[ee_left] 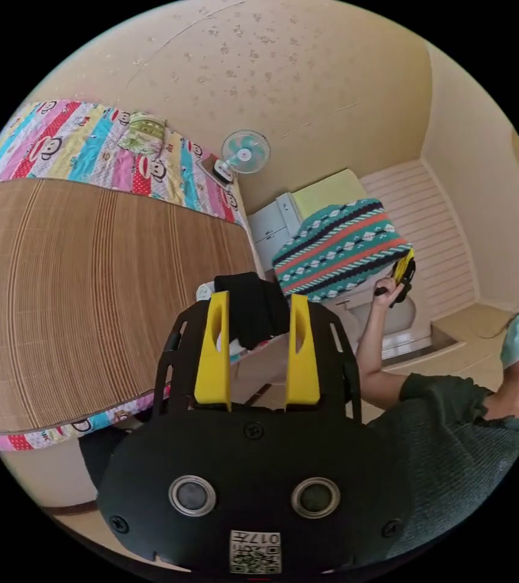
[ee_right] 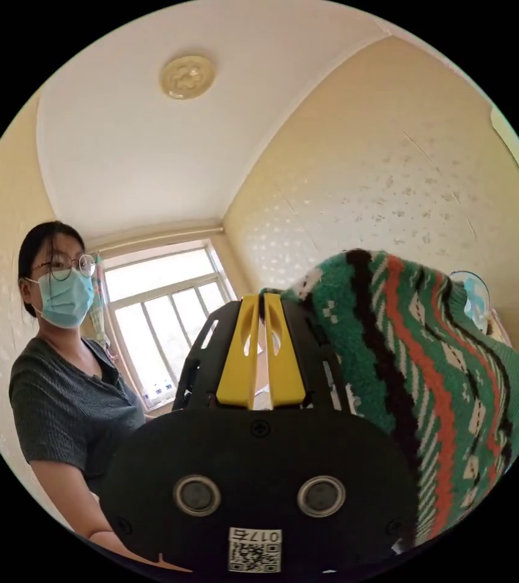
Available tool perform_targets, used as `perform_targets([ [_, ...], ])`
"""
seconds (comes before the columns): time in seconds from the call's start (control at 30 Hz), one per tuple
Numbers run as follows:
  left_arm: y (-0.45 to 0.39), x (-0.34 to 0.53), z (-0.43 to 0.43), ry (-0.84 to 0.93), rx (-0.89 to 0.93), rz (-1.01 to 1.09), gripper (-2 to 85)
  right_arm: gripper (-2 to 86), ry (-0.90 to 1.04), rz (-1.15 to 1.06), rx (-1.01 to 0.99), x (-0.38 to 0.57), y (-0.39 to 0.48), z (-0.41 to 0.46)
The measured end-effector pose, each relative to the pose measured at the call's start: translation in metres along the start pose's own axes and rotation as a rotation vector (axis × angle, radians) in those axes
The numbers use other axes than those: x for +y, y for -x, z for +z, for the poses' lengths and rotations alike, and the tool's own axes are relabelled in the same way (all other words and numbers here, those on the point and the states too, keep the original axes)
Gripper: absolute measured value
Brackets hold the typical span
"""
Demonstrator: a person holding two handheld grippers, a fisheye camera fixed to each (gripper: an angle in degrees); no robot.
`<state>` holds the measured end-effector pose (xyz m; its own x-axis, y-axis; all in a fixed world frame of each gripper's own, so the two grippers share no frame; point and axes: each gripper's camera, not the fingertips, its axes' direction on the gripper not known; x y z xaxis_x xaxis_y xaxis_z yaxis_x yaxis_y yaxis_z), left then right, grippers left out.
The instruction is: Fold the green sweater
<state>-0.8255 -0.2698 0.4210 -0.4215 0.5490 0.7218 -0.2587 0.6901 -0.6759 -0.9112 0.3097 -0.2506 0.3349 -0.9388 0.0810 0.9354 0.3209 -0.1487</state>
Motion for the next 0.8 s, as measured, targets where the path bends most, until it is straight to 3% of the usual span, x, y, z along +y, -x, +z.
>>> perform_targets([
  [0.07, -0.030, -0.030, -0.027, -0.022, 0.294, 0.053, 18.4, 1.2, 0.086, -0.136, -0.091, 0.002, 0.054, 0.047],
  [0.17, -0.080, -0.067, -0.066, -0.010, 0.462, 0.182, 23.5, 1.2, 0.256, -0.306, -0.162, 0.037, 0.135, 0.137],
  [0.23, -0.102, -0.082, -0.095, -0.001, 0.494, 0.268, 25.0, 1.1, 0.323, -0.296, -0.222, 0.074, 0.160, 0.187],
  [0.3, -0.111, -0.088, -0.126, 0.008, 0.425, 0.315, 25.5, 0.9, 0.373, -0.168, -0.327, 0.137, 0.167, 0.249],
  [0.4, -0.083, -0.093, -0.149, 0.126, 0.112, 0.243, 23.9, 0.7, 0.463, -0.020, -0.419, 0.223, 0.169, 0.318],
  [0.47, -0.009, -0.082, -0.138, 0.322, 0.028, 0.025, 18.3, 0.6, 0.510, 0.054, -0.447, 0.271, 0.173, 0.356],
  [0.53, 0.058, -0.049, -0.141, 0.382, 0.010, -0.175, 12.4, 0.6, 0.548, 0.159, -0.484, 0.316, 0.172, 0.390],
  [0.63, 0.124, 0.010, -0.185, 0.269, 0.230, -0.282, 7.8, 0.7, 0.556, 0.303, -0.582, 0.378, 0.175, 0.428],
  [0.7, 0.134, 0.032, -0.220, 0.189, 0.358, -0.183, 6.6, 0.9, 0.499, 0.370, -0.671, 0.406, 0.192, 0.445],
  [0.8, 0.112, 0.056, -0.285, 0.075, 0.545, 0.169, 5.8, 1.1, 0.427, 0.288, -0.780, 0.420, 0.226, 0.456],
])
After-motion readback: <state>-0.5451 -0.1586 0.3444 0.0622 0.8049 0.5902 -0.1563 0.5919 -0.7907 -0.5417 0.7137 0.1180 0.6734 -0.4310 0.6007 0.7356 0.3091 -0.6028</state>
